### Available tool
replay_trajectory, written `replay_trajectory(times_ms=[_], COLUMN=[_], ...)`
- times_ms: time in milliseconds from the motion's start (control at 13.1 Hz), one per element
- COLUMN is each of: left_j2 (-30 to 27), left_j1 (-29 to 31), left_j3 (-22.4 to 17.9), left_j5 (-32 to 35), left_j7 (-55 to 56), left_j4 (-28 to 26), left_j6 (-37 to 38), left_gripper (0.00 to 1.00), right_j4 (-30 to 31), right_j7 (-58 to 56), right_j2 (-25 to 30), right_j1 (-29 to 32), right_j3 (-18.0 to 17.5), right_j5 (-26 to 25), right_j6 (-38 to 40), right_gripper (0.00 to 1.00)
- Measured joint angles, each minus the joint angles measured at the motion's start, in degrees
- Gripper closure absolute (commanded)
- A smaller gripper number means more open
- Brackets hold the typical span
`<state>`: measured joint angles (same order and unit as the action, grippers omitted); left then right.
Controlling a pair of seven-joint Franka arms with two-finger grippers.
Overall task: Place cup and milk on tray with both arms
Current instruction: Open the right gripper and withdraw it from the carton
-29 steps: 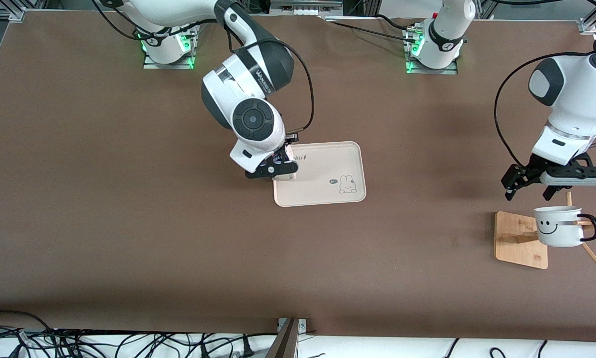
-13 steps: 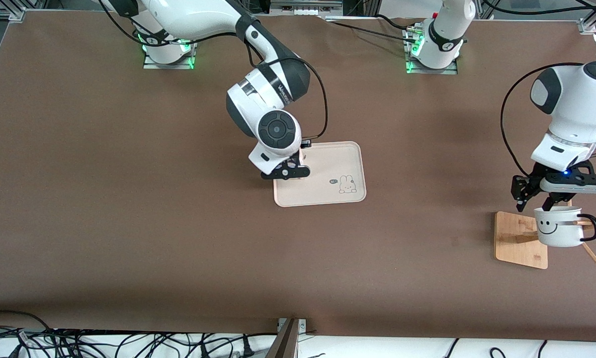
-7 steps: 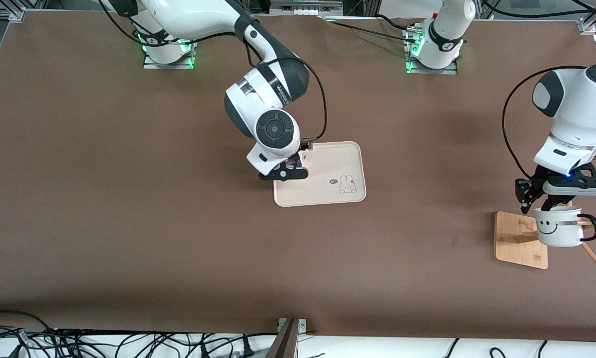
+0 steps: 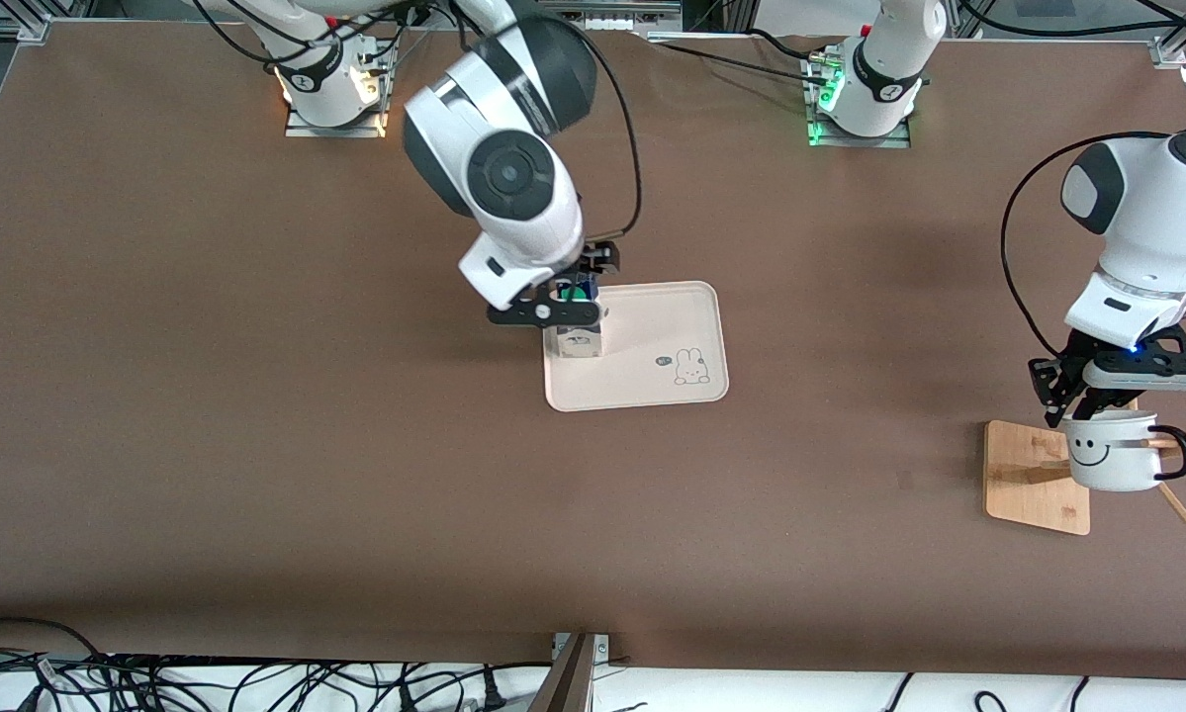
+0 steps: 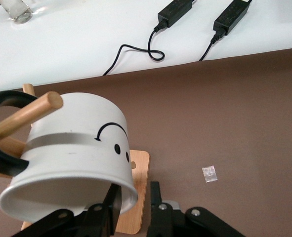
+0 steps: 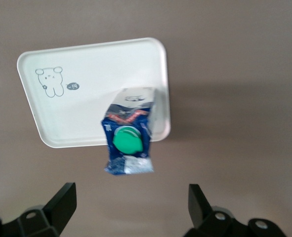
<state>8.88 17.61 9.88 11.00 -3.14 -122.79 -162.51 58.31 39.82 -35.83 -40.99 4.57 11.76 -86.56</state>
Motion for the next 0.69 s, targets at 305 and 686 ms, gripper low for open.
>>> replay_trajectory(times_ms=[305, 686], left_j2=[0.0, 0.0], left_j1=[0.1, 0.2], left_j3=[-0.1, -0.3], left_j5=[0.0, 0.0], left_j7=[0.0, 0.0], left_j4=[0.0, 0.1], left_j6=[0.0, 0.0], left_gripper=[0.94, 1.00], right_j4=[0.1, 4.2], right_j7=[-0.6, -5.8], right_j2=[8.0, 11.8], right_j1=[7.4, 14.2], right_j3=[1.5, 1.7], right_j5=[0.3, 0.4], right_j6=[5.2, 5.4], right_gripper=[0.00, 0.00])
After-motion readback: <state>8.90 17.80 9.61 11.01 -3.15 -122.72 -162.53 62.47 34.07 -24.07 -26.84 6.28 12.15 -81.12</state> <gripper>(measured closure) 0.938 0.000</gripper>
